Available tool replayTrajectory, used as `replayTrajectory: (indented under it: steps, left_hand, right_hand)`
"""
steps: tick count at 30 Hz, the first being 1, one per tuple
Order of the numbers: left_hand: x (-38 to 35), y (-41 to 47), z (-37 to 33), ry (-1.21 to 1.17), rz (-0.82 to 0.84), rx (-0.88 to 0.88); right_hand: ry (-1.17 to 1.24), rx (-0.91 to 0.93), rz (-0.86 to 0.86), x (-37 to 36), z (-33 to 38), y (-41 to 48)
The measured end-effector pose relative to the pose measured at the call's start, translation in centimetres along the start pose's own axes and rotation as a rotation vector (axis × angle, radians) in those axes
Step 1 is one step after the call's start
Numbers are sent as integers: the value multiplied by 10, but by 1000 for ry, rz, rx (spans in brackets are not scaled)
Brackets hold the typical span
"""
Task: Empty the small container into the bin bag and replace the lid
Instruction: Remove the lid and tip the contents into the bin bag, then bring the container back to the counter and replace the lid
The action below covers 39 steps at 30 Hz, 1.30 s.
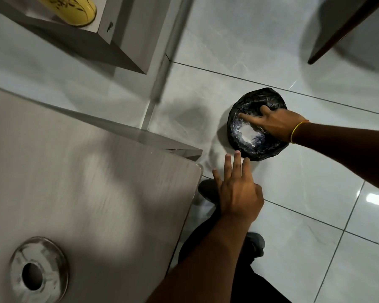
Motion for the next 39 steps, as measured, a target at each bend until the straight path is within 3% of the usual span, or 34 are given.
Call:
replayTrajectory:
  steps: [6,14,17,23,26,28,31,34,39]
  left_hand:
    - [8,7,-5,-14,-32,0]
    - [15,5,-9,-2,-77,-9]
    - [27,-1,-17,-12,-97,-20]
    - [70,-28,-51,6,-147,-101]
    - [118,-53,-74,10,-219,-147]
    - [139,-60,-87,20,-239,-179]
    - [205,-92,-97,-3,-342,-228]
    - [274,-131,-91,-37,-442,-210]
    - [369,-226,-2,-180,-727,-3]
  right_hand:
    - [-89,16,72,-2,1,4]
    - [93,-46,115,0,-6,2]
    - [375,-180,97,10,-18,-13]
    - [1284,-606,-118,34,-60,-95]
    - [1666,-685,-228,75,-57,-143]
    - [1850,-660,-245,90,-46,-163]
    - [1926,-557,-281,153,-30,-192]
    - [1892,-423,-343,240,-14,-209]
    - [1769,-47,-304,388,79,-204]
Point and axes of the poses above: each hand's wrist, its own y-axis towards the middle knuckle, its own x-axis out of the back of the hand, z = x × y, the point moved 9 cm from there along y, towards the middle knuckle, and after that the axes turned 12 degrees about z, right-handed, at the moved point
